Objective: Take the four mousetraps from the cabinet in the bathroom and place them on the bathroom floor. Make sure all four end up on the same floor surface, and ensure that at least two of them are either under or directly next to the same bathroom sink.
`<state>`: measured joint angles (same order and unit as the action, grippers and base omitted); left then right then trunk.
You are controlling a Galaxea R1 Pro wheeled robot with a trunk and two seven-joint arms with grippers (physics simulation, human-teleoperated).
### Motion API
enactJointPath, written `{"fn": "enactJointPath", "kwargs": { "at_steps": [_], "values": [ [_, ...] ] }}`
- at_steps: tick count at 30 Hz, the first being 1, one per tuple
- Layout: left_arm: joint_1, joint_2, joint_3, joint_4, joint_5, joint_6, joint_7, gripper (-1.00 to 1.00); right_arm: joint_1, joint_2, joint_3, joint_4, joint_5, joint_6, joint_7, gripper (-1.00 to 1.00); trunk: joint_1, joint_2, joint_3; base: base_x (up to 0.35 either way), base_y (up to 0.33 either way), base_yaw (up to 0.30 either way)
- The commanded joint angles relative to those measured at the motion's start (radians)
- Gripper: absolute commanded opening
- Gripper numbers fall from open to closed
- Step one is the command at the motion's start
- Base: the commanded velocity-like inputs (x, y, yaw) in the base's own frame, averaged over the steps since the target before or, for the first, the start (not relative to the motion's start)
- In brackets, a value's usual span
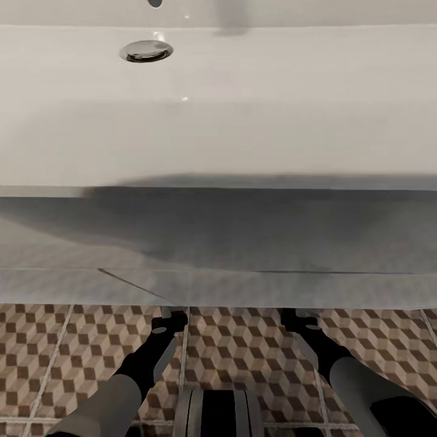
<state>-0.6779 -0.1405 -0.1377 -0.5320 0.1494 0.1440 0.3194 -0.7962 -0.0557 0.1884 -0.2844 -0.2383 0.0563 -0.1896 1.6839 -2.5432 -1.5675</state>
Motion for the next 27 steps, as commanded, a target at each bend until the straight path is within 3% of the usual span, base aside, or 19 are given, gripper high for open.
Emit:
{"fn": "enactJointPath", "kwargs": {
  "at_steps": [1,13,20,27],
  "values": [
    [0.000,0.002,-0.008,-0.002,0.009,0.005,0.010,-1.00,0.000,0.000,0.008,-0.002,-0.012,0.005,-0.006,-1.00,0.000,0.000,-0.001,0.000,0.000,0.000],
    [0.000,0.004,-0.009,-0.031,0.010,0.004,0.010,-1.00,0.000,-0.001,0.006,-0.002,-0.012,0.005,-0.004,-1.00,0.000,0.000,-0.001,0.000,0.000,0.000],
    [0.000,0.003,-0.009,-0.041,0.010,0.007,0.010,-1.00,0.000,-0.001,0.006,-0.002,-0.012,0.005,-0.003,-1.00,0.003,-0.002,-0.028,0.000,0.000,0.000],
    [0.000,0.002,-0.010,-0.042,0.010,0.008,0.010,-1.00,0.000,-0.001,0.006,-0.002,-0.012,0.005,-0.002,-1.00,0.003,-0.002,-0.028,0.000,0.000,0.000]
  ]
}}
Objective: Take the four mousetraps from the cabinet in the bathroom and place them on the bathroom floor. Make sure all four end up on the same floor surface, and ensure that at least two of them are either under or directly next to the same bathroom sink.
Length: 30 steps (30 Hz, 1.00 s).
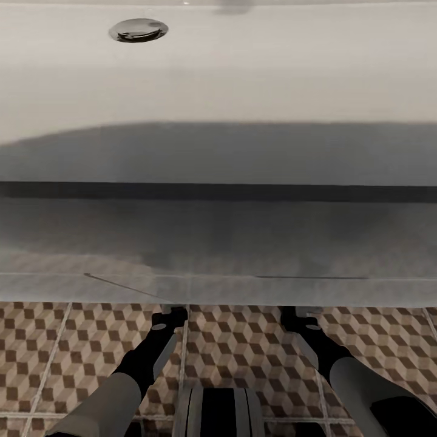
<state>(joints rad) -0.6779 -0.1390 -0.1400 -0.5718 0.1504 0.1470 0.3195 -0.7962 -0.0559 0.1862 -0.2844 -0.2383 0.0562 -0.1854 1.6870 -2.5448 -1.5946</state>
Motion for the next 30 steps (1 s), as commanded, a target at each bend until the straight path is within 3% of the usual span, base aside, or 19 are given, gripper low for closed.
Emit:
{"fn": "enactJointPath", "kwargs": {
  "at_steps": [1,30],
  "values": [
    [0.000,0.001,-0.007,-0.002,0.009,0.005,0.010,-1.00,0.000,-0.001,0.009,-0.002,-0.012,0.005,-0.007,-1.00,0.000,0.000,-0.001,0.000,0.000,0.000],
    [0.000,0.002,-0.007,-0.003,0.009,0.004,0.010,-1.00,0.000,-0.001,0.012,-0.003,-0.012,0.012,-0.008,-1.00,0.000,0.000,-0.001,0.000,0.000,0.000]
  ]
}}
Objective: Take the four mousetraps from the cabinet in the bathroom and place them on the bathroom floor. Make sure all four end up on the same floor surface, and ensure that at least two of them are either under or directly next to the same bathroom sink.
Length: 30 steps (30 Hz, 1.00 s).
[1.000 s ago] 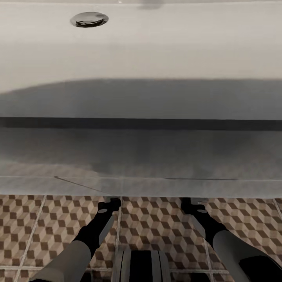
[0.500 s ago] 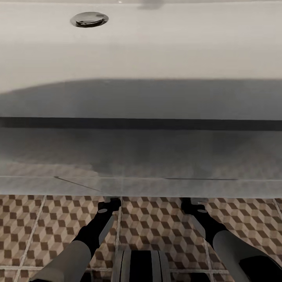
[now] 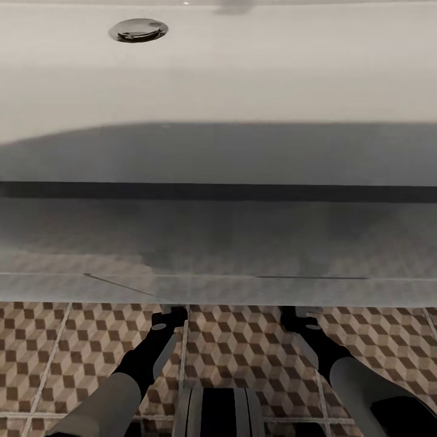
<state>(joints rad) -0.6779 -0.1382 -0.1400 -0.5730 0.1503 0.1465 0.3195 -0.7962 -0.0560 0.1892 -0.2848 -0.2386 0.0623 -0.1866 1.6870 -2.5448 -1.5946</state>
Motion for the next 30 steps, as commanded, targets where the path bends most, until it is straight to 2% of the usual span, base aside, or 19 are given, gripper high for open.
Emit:
{"fn": "enactJointPath", "kwargs": {
  "at_steps": [1,25,30],
  "values": [
    [0.000,0.001,-0.007,-0.002,0.009,0.005,0.010,-1.00,0.000,-0.001,0.009,-0.003,-0.012,0.006,-0.007,-1.00,0.000,0.000,-0.001,0.000,0.000,0.000],
    [0.000,0.000,-0.007,-0.002,0.009,0.004,0.010,-1.00,0.000,-0.001,0.009,-0.004,-0.011,0.005,-0.007,-1.00,0.000,0.000,-0.001,0.000,0.000,0.000],
    [0.000,0.000,-0.007,-0.002,0.009,0.005,0.010,-1.00,0.000,-0.002,0.009,-0.004,-0.011,0.005,-0.007,-1.00,0.002,-0.001,-0.016,0.000,0.000,0.000]
  ]
}}
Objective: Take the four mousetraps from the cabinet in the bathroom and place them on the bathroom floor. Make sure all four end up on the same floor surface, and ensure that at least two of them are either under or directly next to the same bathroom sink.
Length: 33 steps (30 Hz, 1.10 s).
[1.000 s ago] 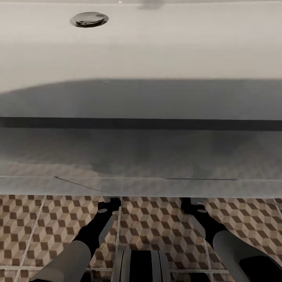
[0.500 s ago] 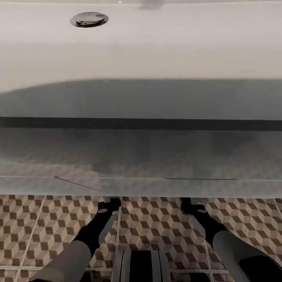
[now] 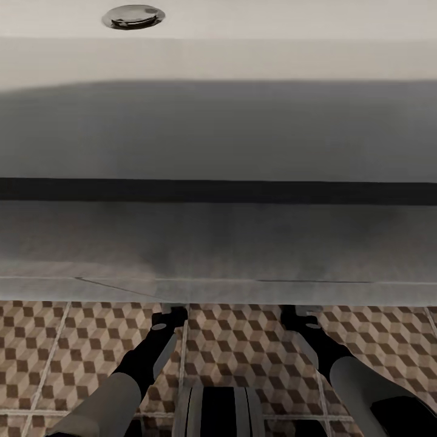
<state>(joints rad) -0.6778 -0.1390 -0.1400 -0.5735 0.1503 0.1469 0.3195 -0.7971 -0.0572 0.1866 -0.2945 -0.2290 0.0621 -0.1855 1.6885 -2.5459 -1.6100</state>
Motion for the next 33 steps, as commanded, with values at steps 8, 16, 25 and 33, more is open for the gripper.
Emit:
{"fn": "enactJointPath", "kwargs": {
  "at_steps": [8,16,25,33],
  "values": [
    [0.000,0.001,-0.007,-0.002,0.010,0.004,0.010,-1.00,0.001,-0.001,0.009,-0.004,-0.021,0.005,-0.008,-1.00,0.000,0.000,-0.001,0.000,0.000,0.000],
    [0.000,0.001,-0.007,-0.002,0.010,0.004,0.010,-1.00,0.001,-0.003,0.007,-0.019,-0.021,0.007,-0.008,-1.00,0.000,0.000,-0.001,0.000,0.000,0.000],
    [0.000,0.001,-0.007,-0.002,0.009,0.005,0.010,-1.00,0.001,-0.003,0.007,-0.021,-0.021,0.007,-0.007,-1.00,0.000,0.000,-0.001,0.000,0.000,0.000],
    [0.000,0.002,-0.007,-0.002,0.009,0.005,0.010,-1.00,0.001,-0.003,0.007,-0.021,-0.021,0.007,-0.007,-1.00,0.000,0.000,-0.001,0.000,0.000,0.000]
  ]
}}
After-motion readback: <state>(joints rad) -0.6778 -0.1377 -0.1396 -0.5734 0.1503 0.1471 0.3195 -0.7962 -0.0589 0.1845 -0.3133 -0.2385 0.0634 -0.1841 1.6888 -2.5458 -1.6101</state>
